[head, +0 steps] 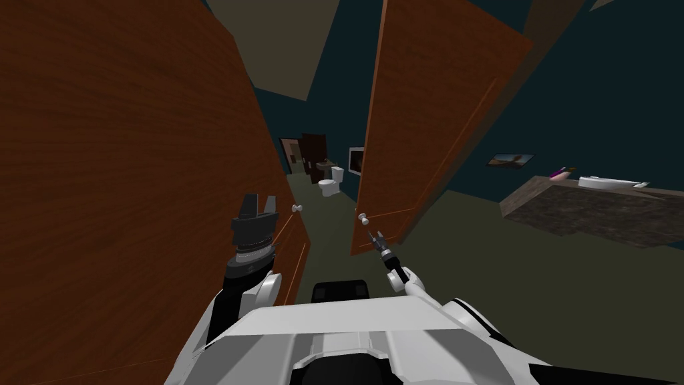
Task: Push the door open
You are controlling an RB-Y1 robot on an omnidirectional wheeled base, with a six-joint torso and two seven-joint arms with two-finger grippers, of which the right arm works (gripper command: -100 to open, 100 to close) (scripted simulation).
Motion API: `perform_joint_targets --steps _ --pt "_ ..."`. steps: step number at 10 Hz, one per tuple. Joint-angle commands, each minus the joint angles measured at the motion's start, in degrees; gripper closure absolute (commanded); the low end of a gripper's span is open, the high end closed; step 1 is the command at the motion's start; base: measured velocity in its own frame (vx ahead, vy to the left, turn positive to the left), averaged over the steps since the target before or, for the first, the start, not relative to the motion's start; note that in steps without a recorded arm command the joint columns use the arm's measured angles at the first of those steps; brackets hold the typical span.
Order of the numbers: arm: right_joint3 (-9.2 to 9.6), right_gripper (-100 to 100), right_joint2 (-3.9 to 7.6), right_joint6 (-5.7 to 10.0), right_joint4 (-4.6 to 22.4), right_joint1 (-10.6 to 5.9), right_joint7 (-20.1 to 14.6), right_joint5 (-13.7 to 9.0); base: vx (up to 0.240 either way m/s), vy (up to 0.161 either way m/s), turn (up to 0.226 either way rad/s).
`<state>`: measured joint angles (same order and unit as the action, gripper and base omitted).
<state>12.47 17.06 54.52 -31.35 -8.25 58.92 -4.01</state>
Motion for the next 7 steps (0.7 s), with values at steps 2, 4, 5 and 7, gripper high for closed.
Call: perform_joint_targets --steps 2,4,5,7 --pt "-0.18 -100 0.42 0.25 0.5 -0.12 4.0 0.7 -0.036 0.021 -0.016" --pt "-0.29 -100 0.66 0.35 0.7 -0.15 6.0 1.1 -0.038 0.027 -0.018" --pt "-0.38 -100 0.85 0.44 0.8 -0.18 7.5 1.5 -0.027 0.018 -0.009" --pt "-0.52 -100 1.18 0.58 1.1 -0.23 10.0 2.1 -0.032 0.022 -0.02"
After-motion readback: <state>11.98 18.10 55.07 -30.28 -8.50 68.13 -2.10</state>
